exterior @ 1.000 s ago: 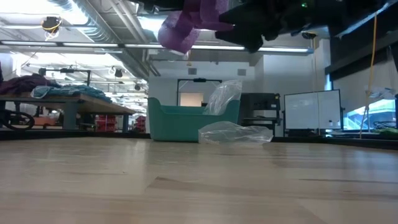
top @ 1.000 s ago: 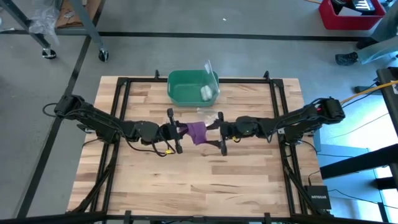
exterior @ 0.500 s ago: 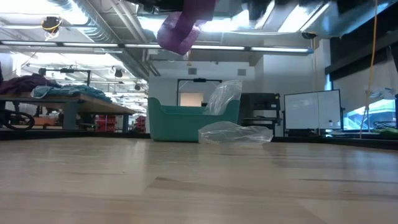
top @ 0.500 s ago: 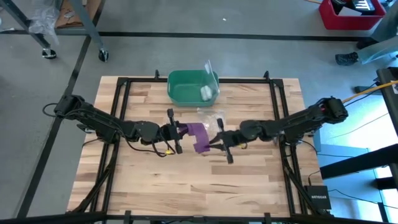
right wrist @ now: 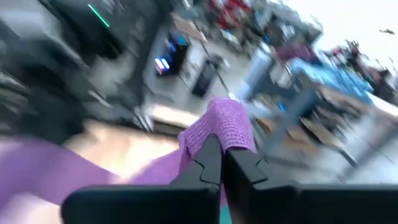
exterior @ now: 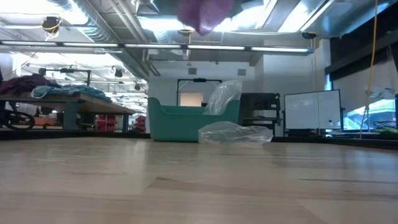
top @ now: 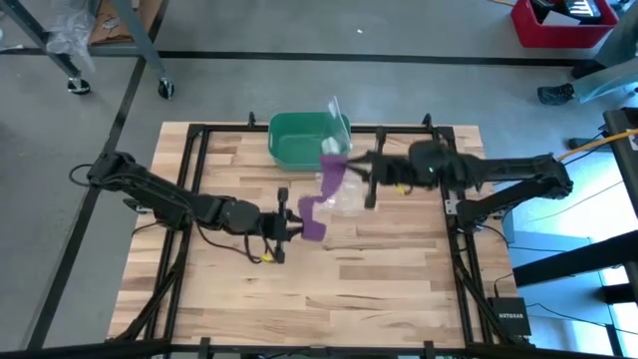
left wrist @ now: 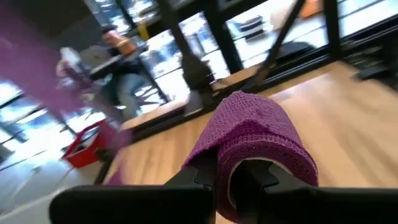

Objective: Roll bandage
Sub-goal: Roll the violet bandage

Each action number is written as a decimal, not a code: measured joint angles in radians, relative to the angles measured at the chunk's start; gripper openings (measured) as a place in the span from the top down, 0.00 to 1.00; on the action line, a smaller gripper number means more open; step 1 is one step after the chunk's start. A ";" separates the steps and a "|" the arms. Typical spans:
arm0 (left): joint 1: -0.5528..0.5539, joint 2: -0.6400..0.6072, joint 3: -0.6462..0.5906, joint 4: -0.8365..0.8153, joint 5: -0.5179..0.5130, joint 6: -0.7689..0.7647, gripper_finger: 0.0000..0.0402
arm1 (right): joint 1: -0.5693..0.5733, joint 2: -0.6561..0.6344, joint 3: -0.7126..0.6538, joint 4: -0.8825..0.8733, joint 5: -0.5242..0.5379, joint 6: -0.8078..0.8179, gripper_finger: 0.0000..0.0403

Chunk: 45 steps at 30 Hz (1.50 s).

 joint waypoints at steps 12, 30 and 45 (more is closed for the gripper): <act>-0.204 0.000 0.290 -0.224 -0.053 -0.024 0.95 | -0.172 0.007 -0.227 0.019 -0.225 0.126 0.97; -0.210 0.009 0.407 -0.203 -0.271 -0.169 0.95 | -0.170 -0.031 -0.011 -0.411 -0.279 0.329 0.40; -0.217 0.010 0.406 -0.288 -0.272 -0.162 0.95 | -0.170 -0.075 -0.013 -0.431 -0.330 0.322 0.33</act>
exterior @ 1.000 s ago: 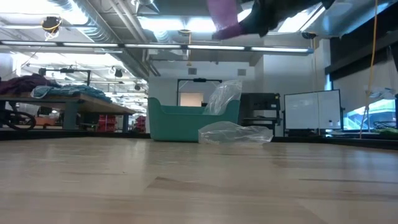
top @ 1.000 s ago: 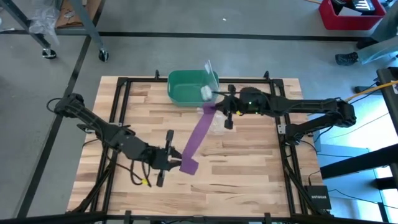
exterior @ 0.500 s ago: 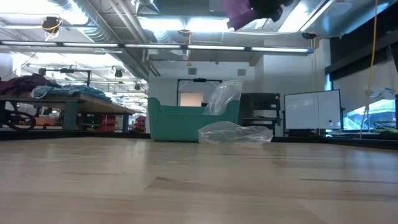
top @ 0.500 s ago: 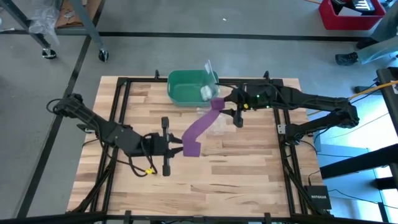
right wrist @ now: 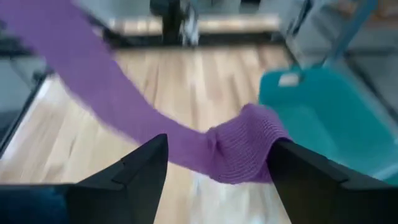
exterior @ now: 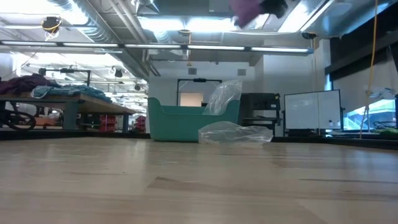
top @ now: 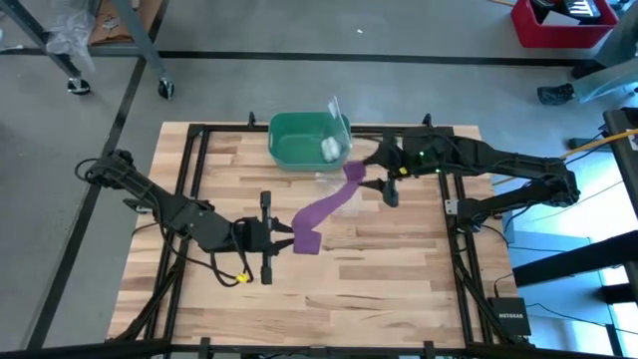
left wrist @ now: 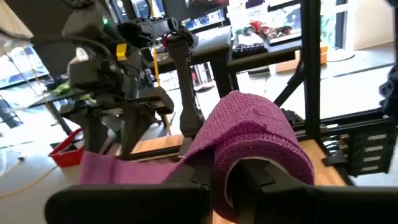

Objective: Roll bandage
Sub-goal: Roll the violet bandage

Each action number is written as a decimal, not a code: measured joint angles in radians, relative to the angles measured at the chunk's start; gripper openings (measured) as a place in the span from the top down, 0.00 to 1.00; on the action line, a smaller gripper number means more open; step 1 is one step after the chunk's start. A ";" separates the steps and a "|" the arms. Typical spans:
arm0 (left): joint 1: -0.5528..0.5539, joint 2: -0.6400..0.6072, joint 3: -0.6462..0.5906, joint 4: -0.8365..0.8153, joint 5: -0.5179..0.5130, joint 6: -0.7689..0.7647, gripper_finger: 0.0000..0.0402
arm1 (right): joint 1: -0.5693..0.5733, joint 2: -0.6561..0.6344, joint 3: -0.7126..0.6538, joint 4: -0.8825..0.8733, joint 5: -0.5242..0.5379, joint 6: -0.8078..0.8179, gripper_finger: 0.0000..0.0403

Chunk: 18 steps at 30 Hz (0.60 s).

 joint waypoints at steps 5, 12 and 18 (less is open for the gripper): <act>-0.013 0.000 0.000 -0.008 0.002 -0.006 0.95 | 0.000 0.065 0.000 0.117 0.002 -0.004 0.33; -0.041 0.000 0.000 -0.021 0.002 0.023 0.95 | -0.001 0.144 -0.001 0.019 0.155 -0.046 0.33; -0.033 0.000 0.000 -0.023 0.002 0.024 0.95 | 0.000 0.116 0.103 -0.084 0.146 -0.057 0.33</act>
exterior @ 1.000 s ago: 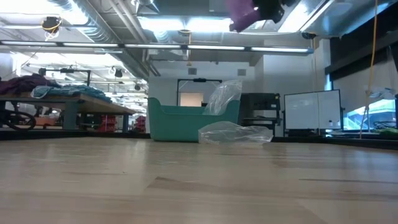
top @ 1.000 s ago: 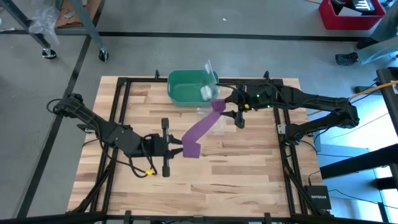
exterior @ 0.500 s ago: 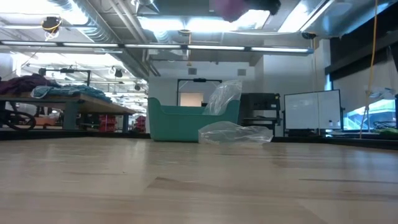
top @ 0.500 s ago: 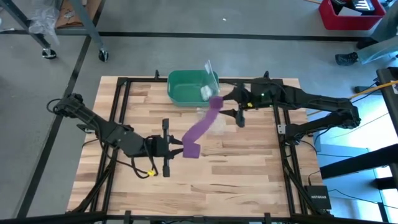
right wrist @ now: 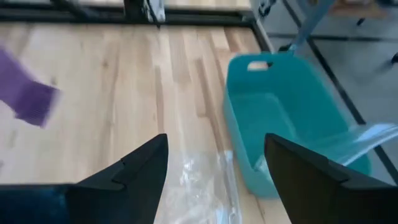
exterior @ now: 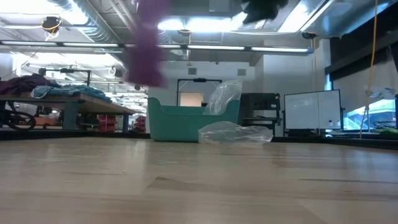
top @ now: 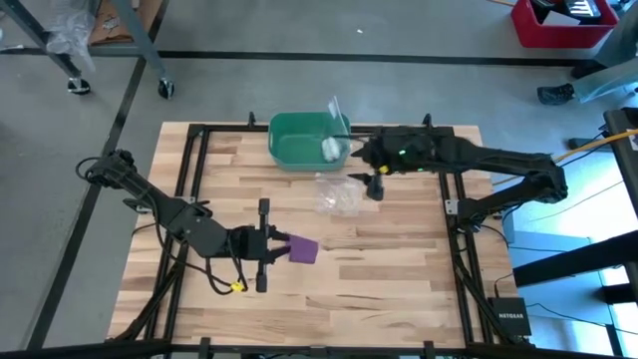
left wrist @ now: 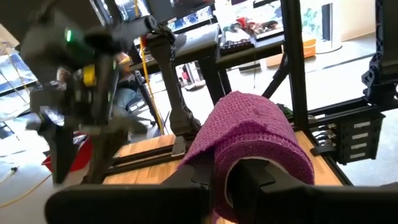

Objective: Roll bandage
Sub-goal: Roll the violet bandage

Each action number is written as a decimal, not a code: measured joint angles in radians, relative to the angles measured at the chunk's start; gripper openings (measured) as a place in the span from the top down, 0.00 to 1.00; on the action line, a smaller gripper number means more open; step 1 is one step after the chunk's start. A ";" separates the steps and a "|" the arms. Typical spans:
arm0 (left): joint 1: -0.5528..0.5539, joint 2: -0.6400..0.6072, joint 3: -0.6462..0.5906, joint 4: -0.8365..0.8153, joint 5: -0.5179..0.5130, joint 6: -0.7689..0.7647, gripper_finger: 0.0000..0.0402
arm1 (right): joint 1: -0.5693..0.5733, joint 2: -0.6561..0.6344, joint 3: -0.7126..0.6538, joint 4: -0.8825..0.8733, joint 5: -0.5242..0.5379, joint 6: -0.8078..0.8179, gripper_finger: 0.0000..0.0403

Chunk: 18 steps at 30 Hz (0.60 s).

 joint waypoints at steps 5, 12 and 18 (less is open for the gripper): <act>0.016 0.000 0.000 0.001 -0.002 -0.034 0.95 | 0.014 -0.057 0.040 -0.011 -0.084 0.032 0.33; 0.034 0.000 0.000 0.007 -0.052 -0.092 0.95 | 0.173 -0.132 -0.243 0.425 -0.211 -0.002 0.33; 0.049 0.004 0.000 0.028 -0.090 -0.080 0.95 | 0.248 -0.028 -0.513 1.175 -0.119 -0.025 0.33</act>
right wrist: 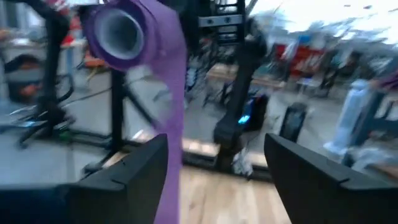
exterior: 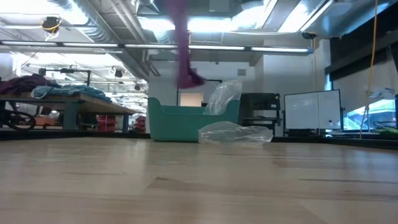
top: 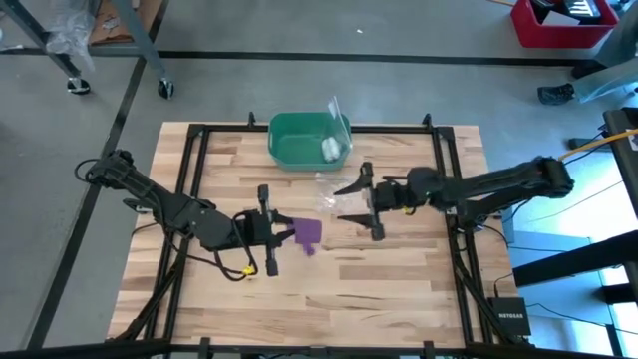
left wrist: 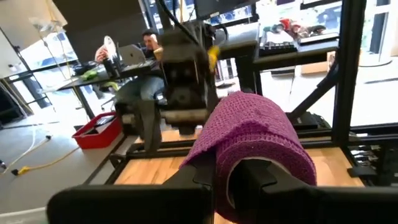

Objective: Roll bandage
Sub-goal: Roll the violet bandage

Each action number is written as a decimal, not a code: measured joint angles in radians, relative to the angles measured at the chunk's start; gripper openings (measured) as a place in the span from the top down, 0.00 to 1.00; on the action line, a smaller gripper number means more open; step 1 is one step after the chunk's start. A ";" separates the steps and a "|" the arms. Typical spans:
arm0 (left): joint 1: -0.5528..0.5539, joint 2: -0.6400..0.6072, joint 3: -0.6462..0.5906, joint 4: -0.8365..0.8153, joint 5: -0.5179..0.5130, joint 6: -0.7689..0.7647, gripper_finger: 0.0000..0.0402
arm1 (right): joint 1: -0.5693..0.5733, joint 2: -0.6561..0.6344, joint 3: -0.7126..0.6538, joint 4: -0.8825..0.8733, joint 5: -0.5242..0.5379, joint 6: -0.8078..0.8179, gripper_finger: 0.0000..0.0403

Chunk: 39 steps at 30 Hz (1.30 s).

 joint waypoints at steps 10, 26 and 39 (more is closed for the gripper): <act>0.054 0.037 0.000 0.028 0.000 0.013 0.95 | 0.056 0.242 0.095 0.150 -0.041 0.052 0.33; 0.064 0.059 0.000 0.083 0.027 0.038 0.95 | 0.134 0.289 0.149 0.153 0.168 0.000 0.33; 0.069 0.065 0.000 0.085 0.038 0.037 0.95 | 0.131 0.378 0.213 0.201 0.164 -0.087 0.53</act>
